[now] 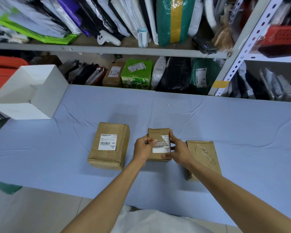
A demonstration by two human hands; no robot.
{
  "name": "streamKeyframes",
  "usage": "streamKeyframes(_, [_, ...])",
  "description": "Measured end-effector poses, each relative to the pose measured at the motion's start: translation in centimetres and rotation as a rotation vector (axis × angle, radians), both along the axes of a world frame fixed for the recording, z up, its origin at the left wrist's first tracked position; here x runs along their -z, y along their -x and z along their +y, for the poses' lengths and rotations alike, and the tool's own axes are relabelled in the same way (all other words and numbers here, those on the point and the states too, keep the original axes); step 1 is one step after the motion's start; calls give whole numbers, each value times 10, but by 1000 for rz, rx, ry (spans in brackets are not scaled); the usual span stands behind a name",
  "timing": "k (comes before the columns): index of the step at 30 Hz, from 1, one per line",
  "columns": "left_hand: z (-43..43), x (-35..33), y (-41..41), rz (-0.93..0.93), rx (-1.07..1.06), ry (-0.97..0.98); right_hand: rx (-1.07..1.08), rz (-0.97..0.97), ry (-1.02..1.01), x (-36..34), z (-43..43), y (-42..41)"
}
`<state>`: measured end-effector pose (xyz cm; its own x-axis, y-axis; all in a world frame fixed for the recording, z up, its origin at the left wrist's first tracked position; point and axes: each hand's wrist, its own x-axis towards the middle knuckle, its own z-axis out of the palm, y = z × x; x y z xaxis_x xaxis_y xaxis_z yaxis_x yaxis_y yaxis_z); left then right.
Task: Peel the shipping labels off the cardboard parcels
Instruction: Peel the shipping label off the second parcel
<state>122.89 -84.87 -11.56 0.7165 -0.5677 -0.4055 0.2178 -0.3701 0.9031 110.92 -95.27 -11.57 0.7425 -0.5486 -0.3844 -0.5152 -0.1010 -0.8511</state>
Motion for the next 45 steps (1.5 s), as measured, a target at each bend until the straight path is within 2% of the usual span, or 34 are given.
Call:
streamKeyframes(37, [3,7,-7,99,-2,58,-24,78,55,11,2,-3])
streamKeyframes(45, [3,9,-9,40,-1,26,-24,49,47,11,4,-2])
